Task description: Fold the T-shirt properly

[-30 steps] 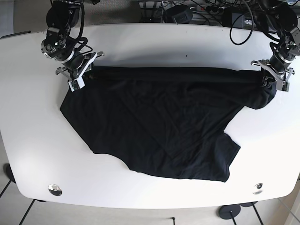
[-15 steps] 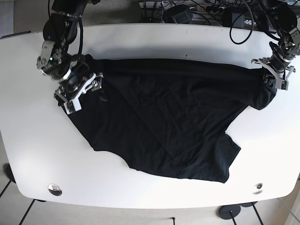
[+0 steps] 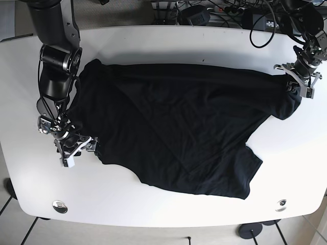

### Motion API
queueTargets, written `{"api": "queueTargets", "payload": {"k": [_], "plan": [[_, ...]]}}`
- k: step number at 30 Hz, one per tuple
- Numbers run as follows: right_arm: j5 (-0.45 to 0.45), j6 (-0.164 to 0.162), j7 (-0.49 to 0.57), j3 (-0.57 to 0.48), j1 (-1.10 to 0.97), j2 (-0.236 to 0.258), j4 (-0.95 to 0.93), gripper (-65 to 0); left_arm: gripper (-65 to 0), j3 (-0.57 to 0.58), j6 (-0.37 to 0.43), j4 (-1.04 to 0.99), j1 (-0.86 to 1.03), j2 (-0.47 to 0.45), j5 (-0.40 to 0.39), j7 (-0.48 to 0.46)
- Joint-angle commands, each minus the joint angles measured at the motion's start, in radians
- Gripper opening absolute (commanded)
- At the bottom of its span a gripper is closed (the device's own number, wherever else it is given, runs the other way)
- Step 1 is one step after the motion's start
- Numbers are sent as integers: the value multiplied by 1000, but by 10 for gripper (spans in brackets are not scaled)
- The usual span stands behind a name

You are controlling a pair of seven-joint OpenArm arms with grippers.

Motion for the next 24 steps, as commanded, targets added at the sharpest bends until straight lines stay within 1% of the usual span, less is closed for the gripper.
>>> {"api": "queueTargets", "payload": {"k": [1,3,6,7,8,9,10,12,13,14,15,16,17,21,22,24], "plan": [[13,7,27,1,17,3,11,-73,-650,-9,2,13,-5,-21,-11,-26],[18,7,27,-6,-9,-7,14,-73,-650,-6,2,13,-5,-21,-11,-26],[22,7,30,-57,-41,-38,16,-76,-650,-6,2,13,-5,-21,-11,-26],[22,7,33,-60,-52,-41,16,-86,-650,-6,2,13,-5,-21,-11,-26],[24,7,48,-62,-57,-43,16,-124,-650,-4,2,13,-5,-21,-11,-26],[24,7,66,-62,-61,-50,16,-187,-650,-4,2,13,-5,-21,-11,-26],[24,7,82,-62,-63,-58,16,-268,-650,-7,2,13,-5,-21,-11,-26],[24,3,86,-62,-80,-56,16,-484,-650,-9,2,13,-7,-21,-11,-26],[24,1,86,-62,-83,-55,16,-575,-650,-9,2,13,-8,-23,-11,-26],[24,0,86,-62,-87,-55,16,-640,-650,-9,2,13,-19,-23,-11,-26],[24,1,86,-60,-94,-49,17,-612,-650,-10,2,12,-42,-23,-10,-26],[30,3,86,-46,-114,-35,26,-615,-650,-10,2,12,-48,-23,-10,-26],[68,3,82,-6,-157,-26,77,-631,-650,-10,2,12,-54,-23,-10,-26],[162,4,-58,32,-311,-3,301,-628,-650,-1,2,12,-83,-23,-10,-24],[197,4,-99,40,-390,0,396,-628,-650,11,2,10,-99,-23,-10,-24],[226,0,-148,41,-497,0,530,-628,-650,20,2,10,-106,-24,-10,-24]]}}
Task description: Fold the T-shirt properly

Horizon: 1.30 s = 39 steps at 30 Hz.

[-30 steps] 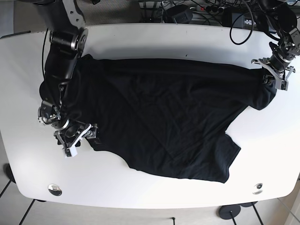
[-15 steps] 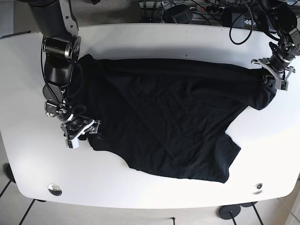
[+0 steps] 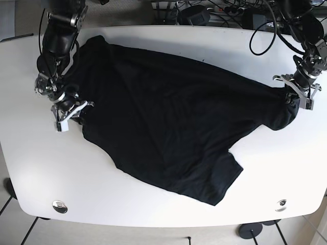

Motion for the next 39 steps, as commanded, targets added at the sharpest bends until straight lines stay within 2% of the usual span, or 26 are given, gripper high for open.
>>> {"api": "queueTargets", "payload": {"k": [1,3,6,10,13,14,16,18,19,21,23,27,30,33,39], "plan": [[-3,-3,-76,3,-103,9,139,-628,-650,-5,2,14,-11,-24,-12,-24],[1,-3,-92,4,-227,6,270,-628,-650,6,2,5,-34,-24,-10,-24],[1,-3,-90,4,-321,5,339,-628,-650,24,2,-43,-55,-46,-10,-24],[1,-3,-90,6,-335,-9,339,-626,-650,59,2,-109,-92,-87,-18,-25],[1,3,-98,67,-313,-18,342,-620,-650,58,2,-109,-95,-87,-18,-25],[1,3,-99,67,-302,-18,343,-596,-650,59,2,-107,-95,-87,-17,-25],[1,0,-110,72,-299,-17,372,-477,-650,59,2,-106,-95,-87,-15,-25],[1,-3,-121,92,-295,-18,446,-233,-650,61,2,-104,-95,-87,-15,-25],[1,-5,-121,86,-287,-18,467,-135,-650,61,2,-104,-95,-87,-13,-25],[-8,-5,-132,84,-217,-25,466,-41,-650,61,2,-106,-95,-87,-13,-25],[-11,-5,-165,83,-141,-38,429,-38,-650,61,2,-110,-95,-87,-13,-25],[-13,-5,-188,81,50,-35,262,-38,-650,61,2,-110,-95,-87,-13,-25],[-74,1,-175,35,199,-23,88,-38,-650,61,2,-110,-95,-82,-13,-25],[-126,-2,-41,-34,322,-18,-117,-38,-650,61,2,-110,-95,-81,-13,-25],[-131,-5,137,-160,477,-14,-441,-38,-650,61,2,-110,-95,-81,-13,-25]]}}
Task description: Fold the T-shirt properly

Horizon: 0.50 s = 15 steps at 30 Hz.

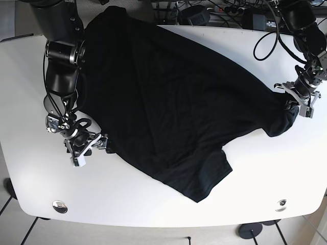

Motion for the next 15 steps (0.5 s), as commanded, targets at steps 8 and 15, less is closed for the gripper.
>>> {"api": "queueTargets", "payload": {"k": [8,15], "plan": [[13,3,71,-80,4,-77,-40,-38,-650,-9,2,15,-13,-23,-15,-26],[13,2,73,-80,4,-90,-44,-315,-650,-11,2,15,-13,-28,-15,-26]]}}
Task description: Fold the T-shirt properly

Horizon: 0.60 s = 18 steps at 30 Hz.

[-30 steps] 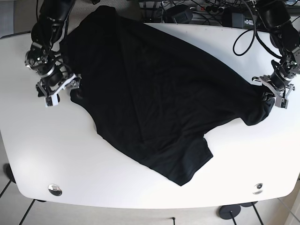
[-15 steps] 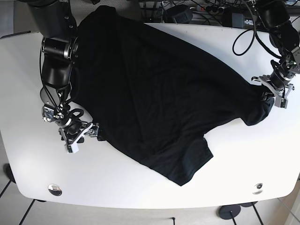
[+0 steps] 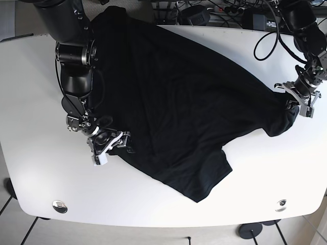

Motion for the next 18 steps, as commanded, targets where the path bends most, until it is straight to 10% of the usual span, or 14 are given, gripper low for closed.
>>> {"api": "queueTargets", "payload": {"k": [1,4,15,18], "plan": [[-8,0,-18,-1,22,3,8,-409,-650,-11,2,15,-13,-25,-15,-26],[-8,0,-18,-1,27,5,10,-639,-650,-9,2,15,-13,-25,-15,-26],[-2,0,-20,5,-6,40,56,-629,-650,-14,2,21,-5,-26,-18,-21],[-2,0,-20,5,-18,40,57,-629,-458,-24,2,18,-3,-26,-22,17]]}}
